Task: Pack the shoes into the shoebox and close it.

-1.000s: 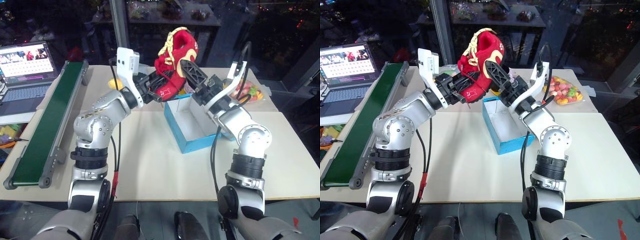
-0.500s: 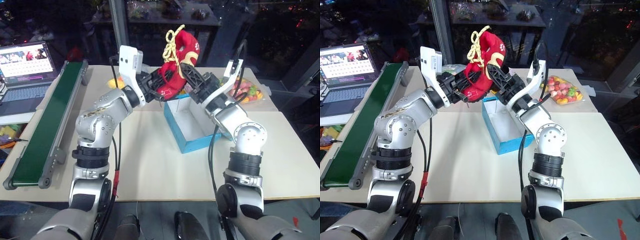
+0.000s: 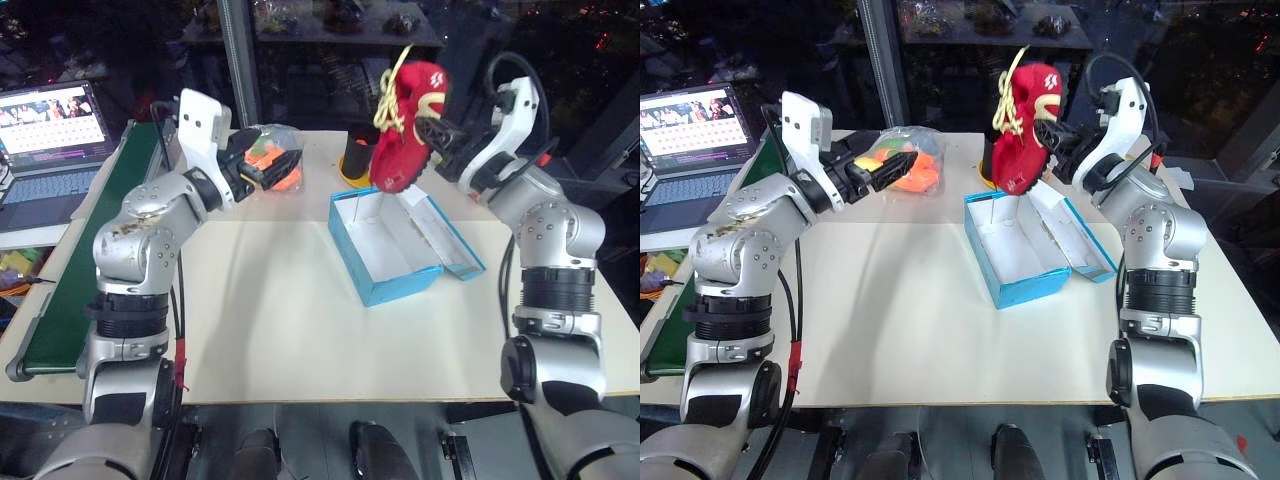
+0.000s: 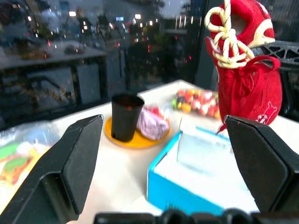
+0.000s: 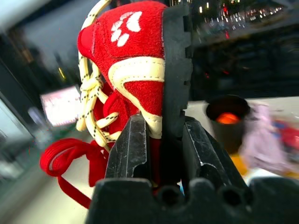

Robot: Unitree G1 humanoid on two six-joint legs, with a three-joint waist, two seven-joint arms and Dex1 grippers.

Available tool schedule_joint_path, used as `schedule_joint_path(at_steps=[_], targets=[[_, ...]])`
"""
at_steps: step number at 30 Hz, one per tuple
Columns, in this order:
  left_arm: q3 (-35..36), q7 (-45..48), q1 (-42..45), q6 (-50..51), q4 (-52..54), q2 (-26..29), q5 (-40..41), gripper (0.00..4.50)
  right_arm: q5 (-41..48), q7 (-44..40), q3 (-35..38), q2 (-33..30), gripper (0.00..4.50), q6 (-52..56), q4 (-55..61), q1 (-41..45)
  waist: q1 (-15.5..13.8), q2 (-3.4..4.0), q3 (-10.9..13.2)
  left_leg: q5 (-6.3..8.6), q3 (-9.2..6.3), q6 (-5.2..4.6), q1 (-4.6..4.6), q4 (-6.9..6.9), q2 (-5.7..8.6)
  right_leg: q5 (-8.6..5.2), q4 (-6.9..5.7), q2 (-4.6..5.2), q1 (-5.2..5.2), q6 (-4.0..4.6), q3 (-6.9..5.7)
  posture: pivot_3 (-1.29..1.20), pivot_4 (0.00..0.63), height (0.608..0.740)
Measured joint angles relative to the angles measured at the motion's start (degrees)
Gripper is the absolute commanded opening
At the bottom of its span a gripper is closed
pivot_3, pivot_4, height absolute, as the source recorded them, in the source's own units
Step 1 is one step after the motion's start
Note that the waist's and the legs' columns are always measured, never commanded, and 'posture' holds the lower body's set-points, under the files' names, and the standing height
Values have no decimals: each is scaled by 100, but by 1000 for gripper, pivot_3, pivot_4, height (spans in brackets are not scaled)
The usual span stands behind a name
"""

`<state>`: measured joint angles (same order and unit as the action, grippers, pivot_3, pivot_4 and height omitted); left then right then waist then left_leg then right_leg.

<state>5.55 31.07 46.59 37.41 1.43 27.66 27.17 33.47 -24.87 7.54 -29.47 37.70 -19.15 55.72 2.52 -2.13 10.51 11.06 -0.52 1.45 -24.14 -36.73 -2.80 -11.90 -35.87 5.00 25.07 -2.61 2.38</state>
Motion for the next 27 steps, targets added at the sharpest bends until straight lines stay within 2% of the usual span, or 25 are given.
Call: schedule_joint_path(at_steps=[5,9,18,20,21,27], targets=[[-156,96,-335,2,194,7,-52,4490,-1091,-757,-944,-426,422,-237,-652,-50,-8,0,0,0,0,0,-13,-2,1,0,1,2,10,0,-1,0,150,733],[-333,121,-581,40,539,-96,-30,4490,-1947,-1265,-1599,-376,422,-1057,-1568,-130,-6,-1,1,-1,1,1,-12,-2,2,1,2,3,10,-1,0,0,150,733],[-390,-31,-939,222,942,-212,2,4490,-2870,-1658,-1856,-215,422,-2219,-3060,163,-2,0,1,-5,1,6,3,-18,3,8,-6,3,-6,-5,1,0,150,733],[-381,-78,-977,266,1040,-235,4,4500,-3052,-1654,-1864,-145,1404,-2376,-3271,247,-2,-1,1,-7,1,9,8,-21,3,10,-4,3,-14,-9,1,0,150,733],[-377,-107,-1001,275,1090,-259,7,4500,-3122,-1621,-1865,-101,1627,-2453,-3376,286,-4,-2,1,-7,1,9,20,-22,3,11,-3,3,-27,-9,1,0,150,733],[-366,-183,-1138,432,1311,-284,24,4500,-3581,-1365,-1964,188,3767,-2660,-3814,344,-8,-1,1,-7,-1,9,43,-20,4,10,3,4,-55,-10,0,0,150,733]])
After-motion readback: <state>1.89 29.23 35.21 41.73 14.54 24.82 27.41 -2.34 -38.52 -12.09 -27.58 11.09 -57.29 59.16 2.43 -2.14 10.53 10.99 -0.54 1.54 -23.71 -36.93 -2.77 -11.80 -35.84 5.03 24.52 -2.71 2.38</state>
